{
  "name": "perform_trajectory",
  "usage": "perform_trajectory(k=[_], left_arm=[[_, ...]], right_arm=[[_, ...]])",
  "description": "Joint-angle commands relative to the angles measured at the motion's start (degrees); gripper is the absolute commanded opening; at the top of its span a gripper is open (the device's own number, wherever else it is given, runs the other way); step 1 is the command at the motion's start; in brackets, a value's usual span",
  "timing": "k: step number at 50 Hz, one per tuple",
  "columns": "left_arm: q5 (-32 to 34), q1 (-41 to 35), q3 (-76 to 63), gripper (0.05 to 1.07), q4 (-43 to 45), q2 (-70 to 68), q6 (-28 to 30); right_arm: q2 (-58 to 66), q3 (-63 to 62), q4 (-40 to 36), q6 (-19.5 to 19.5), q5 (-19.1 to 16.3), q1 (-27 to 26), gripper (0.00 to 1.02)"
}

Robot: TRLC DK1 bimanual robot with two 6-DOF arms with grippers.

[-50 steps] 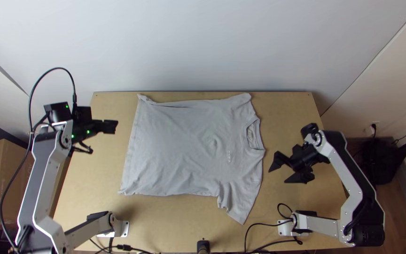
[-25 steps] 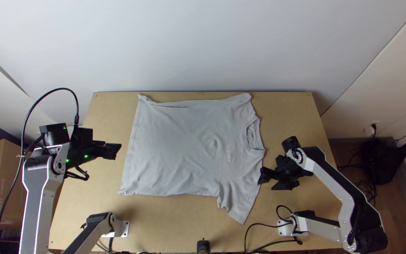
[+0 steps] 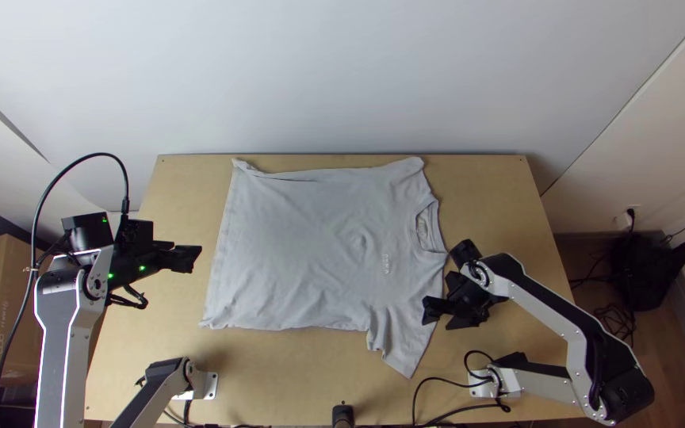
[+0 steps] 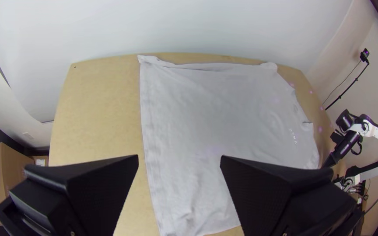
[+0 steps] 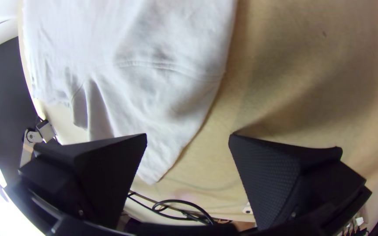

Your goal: Fold the t-shirt

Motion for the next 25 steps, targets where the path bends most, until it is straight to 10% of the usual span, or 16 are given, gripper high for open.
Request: perform_trajectory(k=[1, 7, 16, 25], left_arm=[[0.6, 0.39, -0.97, 0.96, -1.02, -0.61, 1.09], [0.6, 0.39, -1.06, 0.96, -1.2, -0.44, 1.18], [-0.11, 0.74, 0.08, 0.96, -7.35, 0.44, 6.27], [-5.12, 3.99, -3.0, 0.96, -18.25, 1.15, 24.64]], right_arm=[[1.08, -1.63, 2.04, 2.14, -0.29, 2.91, 0.86], [1.26, -1.8, 4.85, 3.28, 0.23, 5.46, 0.65], [0.38, -2.86, 8.37, 3.98, 8.41, 9.68, 0.02], [-4.72, -2.24, 7.4, 4.07, 9.11, 10.64, 0.03]])
